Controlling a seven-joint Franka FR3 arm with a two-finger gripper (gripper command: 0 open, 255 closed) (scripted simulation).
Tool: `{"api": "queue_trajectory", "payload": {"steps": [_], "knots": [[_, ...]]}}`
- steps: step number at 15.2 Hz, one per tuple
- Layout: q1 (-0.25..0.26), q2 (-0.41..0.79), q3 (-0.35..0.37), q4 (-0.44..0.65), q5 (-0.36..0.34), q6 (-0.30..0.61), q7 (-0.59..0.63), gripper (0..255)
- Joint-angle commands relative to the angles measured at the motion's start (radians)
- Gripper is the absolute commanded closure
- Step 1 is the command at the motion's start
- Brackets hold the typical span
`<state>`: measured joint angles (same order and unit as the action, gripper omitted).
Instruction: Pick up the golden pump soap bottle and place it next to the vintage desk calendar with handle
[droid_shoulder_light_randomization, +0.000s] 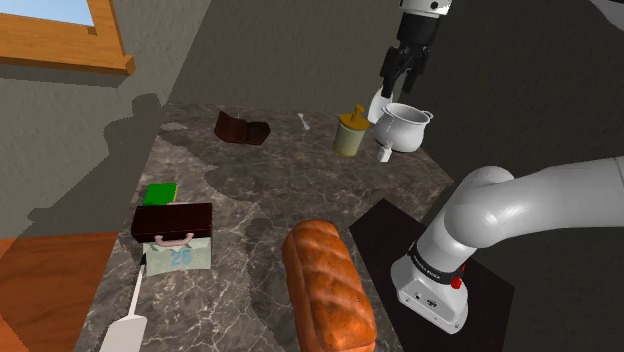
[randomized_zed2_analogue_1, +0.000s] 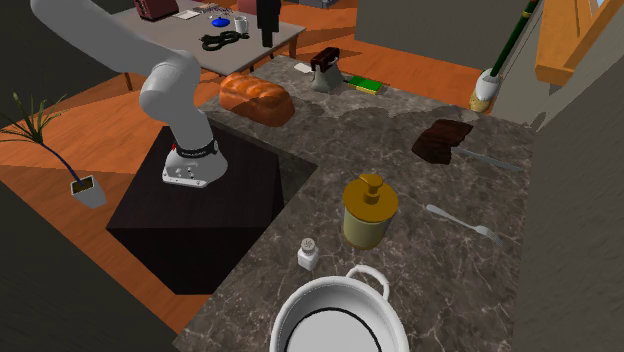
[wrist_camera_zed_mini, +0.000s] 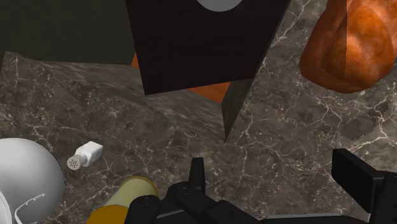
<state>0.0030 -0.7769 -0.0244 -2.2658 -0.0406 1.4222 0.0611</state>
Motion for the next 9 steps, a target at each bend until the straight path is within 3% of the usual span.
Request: {"api": "queue_trajectory", "payload": {"steps": [1, 9], "knots": [[0.0, 0.0, 0.0, 0.0, 0.0, 0.0, 0.0, 0], [-0.029, 0.188, -0.128, 0.017, -0.081, 0.171, -0.142, 0]]}}
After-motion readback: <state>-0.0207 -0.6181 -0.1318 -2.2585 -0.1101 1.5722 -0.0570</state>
